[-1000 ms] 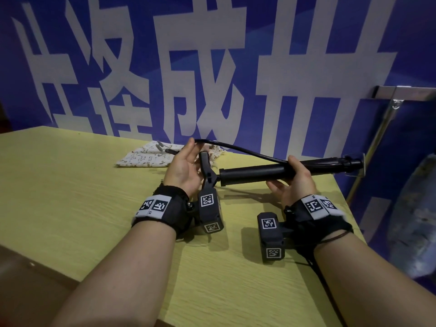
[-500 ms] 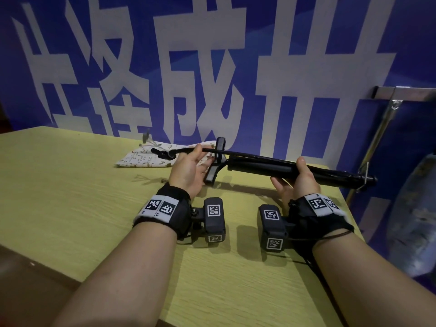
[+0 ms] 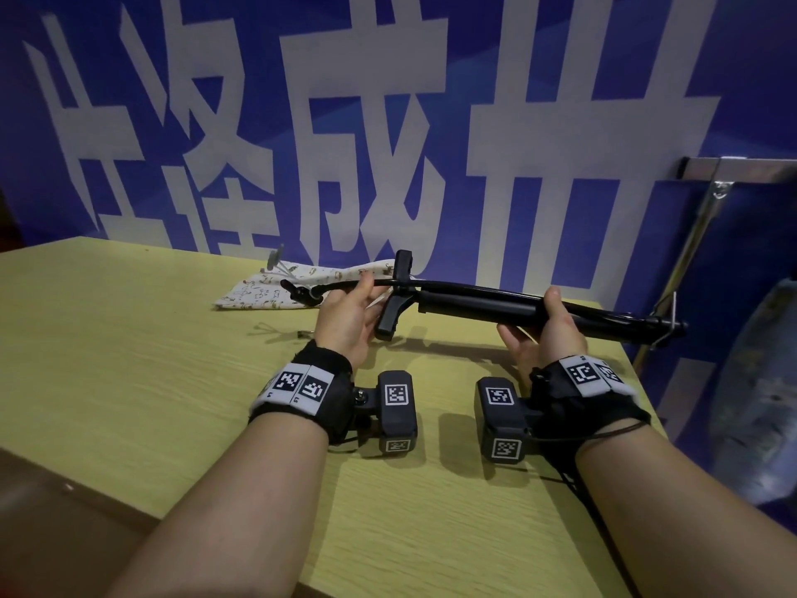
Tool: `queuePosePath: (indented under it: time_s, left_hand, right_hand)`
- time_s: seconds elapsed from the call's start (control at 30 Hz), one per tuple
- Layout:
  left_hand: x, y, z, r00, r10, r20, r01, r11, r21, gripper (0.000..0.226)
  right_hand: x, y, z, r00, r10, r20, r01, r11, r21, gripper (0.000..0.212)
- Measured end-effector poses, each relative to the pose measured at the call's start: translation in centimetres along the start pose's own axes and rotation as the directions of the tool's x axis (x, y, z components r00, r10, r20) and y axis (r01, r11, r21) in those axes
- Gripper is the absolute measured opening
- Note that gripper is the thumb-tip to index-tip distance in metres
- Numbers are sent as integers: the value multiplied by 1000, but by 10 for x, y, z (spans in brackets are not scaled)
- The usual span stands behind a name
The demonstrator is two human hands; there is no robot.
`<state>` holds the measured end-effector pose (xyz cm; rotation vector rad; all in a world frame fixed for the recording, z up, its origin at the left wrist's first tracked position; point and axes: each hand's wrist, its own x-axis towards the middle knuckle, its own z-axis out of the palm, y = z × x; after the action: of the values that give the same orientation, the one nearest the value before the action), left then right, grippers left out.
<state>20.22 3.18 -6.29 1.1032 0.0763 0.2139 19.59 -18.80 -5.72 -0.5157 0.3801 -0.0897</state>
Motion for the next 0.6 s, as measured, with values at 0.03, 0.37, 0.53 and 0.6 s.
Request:
queuePosePath:
  time_s: [0.03,0.37,0.53,0.6]
  left_hand:
    - [-1,0,0,1000,0,-5,0,1000,-10,29]
    - [-13,-4,13,998,-29,56,31,999,-41,8]
    - [-15,-5,16,997,-39,71,40,999,-27,12]
    - [-16,-4,17,996,-39,84,40,999,-13,20]
  right_hand:
    - [0,1,-1,1000,-5,18,5,1000,-3,57]
    - [-14,17,1,969,37,244,-22,998,-65,89]
    - [-20,25,8,976,10,219,23,989,-148,104]
    - [-23,27,10,978,8,209,29,984,-174,102]
